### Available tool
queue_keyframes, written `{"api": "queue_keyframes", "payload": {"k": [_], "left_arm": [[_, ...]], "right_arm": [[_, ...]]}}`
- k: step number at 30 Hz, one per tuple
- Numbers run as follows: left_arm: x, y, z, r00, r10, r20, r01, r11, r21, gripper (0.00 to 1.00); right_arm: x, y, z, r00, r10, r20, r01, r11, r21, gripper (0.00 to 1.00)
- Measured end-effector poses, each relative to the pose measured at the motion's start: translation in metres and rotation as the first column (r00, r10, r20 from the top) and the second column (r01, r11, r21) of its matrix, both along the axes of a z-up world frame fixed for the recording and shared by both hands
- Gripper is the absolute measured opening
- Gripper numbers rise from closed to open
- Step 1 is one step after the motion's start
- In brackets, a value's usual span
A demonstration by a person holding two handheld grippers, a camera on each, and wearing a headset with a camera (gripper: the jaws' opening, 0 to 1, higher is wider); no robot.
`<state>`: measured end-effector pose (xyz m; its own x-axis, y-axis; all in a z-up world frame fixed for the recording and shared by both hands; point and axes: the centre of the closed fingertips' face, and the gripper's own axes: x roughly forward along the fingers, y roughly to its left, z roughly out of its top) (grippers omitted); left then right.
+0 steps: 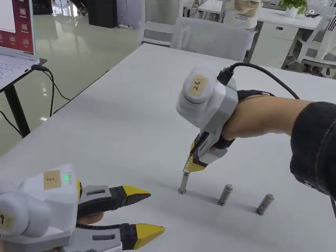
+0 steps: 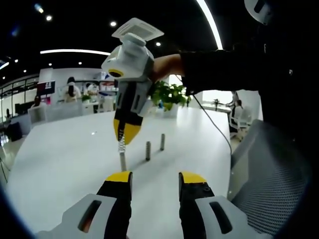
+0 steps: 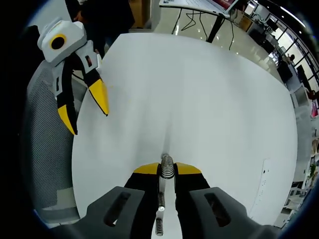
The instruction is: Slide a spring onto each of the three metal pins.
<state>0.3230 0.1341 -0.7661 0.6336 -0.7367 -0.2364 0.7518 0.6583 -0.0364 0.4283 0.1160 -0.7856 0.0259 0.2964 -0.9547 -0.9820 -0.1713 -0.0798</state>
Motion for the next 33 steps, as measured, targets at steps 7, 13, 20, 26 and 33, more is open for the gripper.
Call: {"api": "queue_keyframes", "payload": {"k": [7, 13, 20, 26, 33], "left_arm": [[0.001, -0.001, 0.0, 1.0, -0.002, -0.001, 0.002, 1.0, -0.001, 0.3], [0.001, -0.001, -0.001, 1.0, -0.004, -0.002, 0.004, 1.0, 0.0, 0.3], [0.002, 0.0, -0.001, 1.0, -0.005, -0.001, 0.005, 1.0, -0.001, 0.3], [0.003, 0.002, -0.001, 1.0, -0.002, -0.003, 0.002, 1.0, -0.003, 0.3], [0.003, 0.004, -0.003, 1.0, -0.001, -0.007, 0.001, 1.0, -0.002, 0.3]], "right_arm": [[0.003, 0.001, -0.003, 1.0, -0.001, -0.009, 0.001, 1.0, -0.009, 0.08], [0.003, -0.001, -0.009, 1.0, 0.002, -0.009, -0.002, 1.0, -0.029, 0.08], [0.004, -0.001, -0.024, 1.0, -0.006, -0.015, 0.005, 0.998, -0.055, 0.08], [0.004, -0.001, -0.038, 1.0, -0.015, -0.023, 0.013, 0.998, -0.069, 0.08], [0.003, -0.002, -0.054, 1.0, -0.014, -0.021, 0.012, 0.996, -0.093, 0.08]]}}
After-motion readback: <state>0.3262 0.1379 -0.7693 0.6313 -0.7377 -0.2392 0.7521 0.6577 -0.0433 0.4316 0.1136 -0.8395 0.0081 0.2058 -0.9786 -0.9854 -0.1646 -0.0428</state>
